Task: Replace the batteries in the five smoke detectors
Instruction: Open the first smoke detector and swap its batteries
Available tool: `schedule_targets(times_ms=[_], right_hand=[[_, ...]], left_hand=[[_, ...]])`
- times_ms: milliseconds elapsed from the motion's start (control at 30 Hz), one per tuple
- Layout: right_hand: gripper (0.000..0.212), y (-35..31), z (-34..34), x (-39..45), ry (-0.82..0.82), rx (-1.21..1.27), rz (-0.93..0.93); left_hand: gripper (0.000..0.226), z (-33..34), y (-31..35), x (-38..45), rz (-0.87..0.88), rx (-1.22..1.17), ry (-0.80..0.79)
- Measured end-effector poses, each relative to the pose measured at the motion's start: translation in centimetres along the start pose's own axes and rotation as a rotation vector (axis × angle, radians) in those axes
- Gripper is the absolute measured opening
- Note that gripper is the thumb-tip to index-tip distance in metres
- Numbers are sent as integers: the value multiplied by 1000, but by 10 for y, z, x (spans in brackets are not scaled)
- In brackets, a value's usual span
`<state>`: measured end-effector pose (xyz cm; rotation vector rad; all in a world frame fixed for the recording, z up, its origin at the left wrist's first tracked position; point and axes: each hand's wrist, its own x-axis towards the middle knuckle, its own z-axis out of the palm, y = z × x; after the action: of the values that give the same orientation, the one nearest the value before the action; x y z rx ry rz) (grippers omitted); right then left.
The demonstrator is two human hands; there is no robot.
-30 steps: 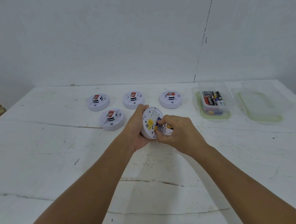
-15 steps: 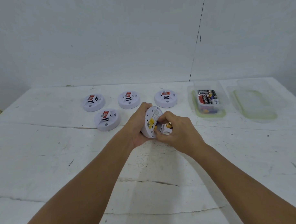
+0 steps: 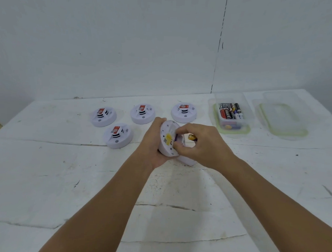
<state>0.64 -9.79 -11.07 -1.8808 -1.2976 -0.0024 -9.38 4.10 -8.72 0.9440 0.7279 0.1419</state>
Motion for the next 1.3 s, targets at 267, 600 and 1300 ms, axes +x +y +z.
schedule_targets(times_ms=[267,600,1300], right_hand=[[34,7,8,-7,49,21,39],[40,8,14,-20,90,76,130],[28,11,-4,-20,160,45,154]], left_hand=[[37,0,2,4,27,-83,72],[42,2,-4,7,-22,7,50],[37,21,-4,16,-55,2,-35]])
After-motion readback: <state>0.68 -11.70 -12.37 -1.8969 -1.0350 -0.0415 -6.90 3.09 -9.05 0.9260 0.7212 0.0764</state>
